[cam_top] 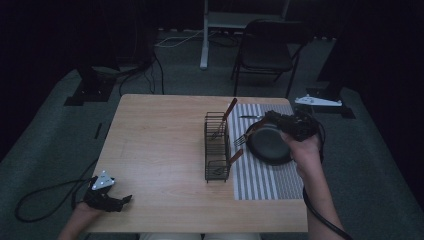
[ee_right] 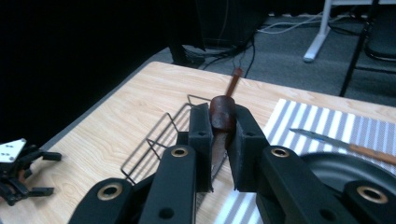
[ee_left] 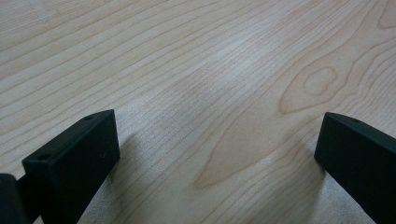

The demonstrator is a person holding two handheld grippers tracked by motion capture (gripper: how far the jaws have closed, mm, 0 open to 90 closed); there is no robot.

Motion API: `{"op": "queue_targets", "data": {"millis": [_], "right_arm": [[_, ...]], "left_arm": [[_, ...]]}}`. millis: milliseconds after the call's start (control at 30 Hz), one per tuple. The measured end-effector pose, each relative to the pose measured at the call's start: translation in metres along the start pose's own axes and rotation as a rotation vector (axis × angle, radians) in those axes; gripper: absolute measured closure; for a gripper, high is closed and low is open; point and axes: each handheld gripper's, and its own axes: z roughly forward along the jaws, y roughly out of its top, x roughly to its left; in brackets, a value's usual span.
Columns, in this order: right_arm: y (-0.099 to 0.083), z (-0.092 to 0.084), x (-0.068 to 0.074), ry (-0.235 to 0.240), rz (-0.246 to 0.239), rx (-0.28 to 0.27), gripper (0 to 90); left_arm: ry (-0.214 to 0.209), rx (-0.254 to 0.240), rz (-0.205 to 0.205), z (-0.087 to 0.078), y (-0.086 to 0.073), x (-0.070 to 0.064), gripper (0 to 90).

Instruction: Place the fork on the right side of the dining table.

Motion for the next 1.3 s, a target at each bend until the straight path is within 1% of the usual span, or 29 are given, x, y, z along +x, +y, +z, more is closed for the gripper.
{"op": "queue_targets", "data": {"millis": [133, 267, 367, 500, 733, 833, 1033, 1200, 1300], "right_arm": [[-0.010, -0.002, -0.008, -0.016, 0.015, 0.012, 81.3], [-0.021, -0.004, -0.013, -0.046, 0.033, 0.021, 81.2], [-0.030, -0.005, -0.018, -0.048, 0.054, 0.019, 81.3], [-0.041, -0.006, -0.022, -0.062, 0.073, 0.018, 81.2], [-0.060, -0.010, -0.025, -0.092, 0.097, 0.019, 81.2], [-0.069, -0.010, -0.026, -0.106, 0.103, 0.030, 81.2], [-0.088, -0.005, -0.030, -0.108, 0.151, 0.030, 81.2], [-0.098, -0.003, -0.032, -0.117, 0.175, 0.025, 81.2], [-0.104, -0.005, -0.031, -0.122, 0.190, 0.012, 81.2]], "left_arm": [[0.000, 0.000, 0.000, 0.000, 0.000, 0.000, 0.0], [0.000, 0.000, 0.000, 0.000, 0.000, 0.000, 0.0], [0.000, 0.000, 0.000, 0.000, 0.000, 0.000, 0.0], [0.000, 0.000, 0.000, 0.000, 0.000, 0.000, 0.0], [0.000, 0.000, 0.000, 0.000, 0.000, 0.000, 0.0], [0.000, 0.000, 0.000, 0.000, 0.000, 0.000, 0.0], [0.000, 0.000, 0.000, 0.000, 0.000, 0.000, 0.0], [0.000, 0.000, -0.001, 0.000, 0.000, 0.000, 0.0], [0.000, 0.001, 0.000, 0.000, 0.000, 0.000, 0.0]]}}
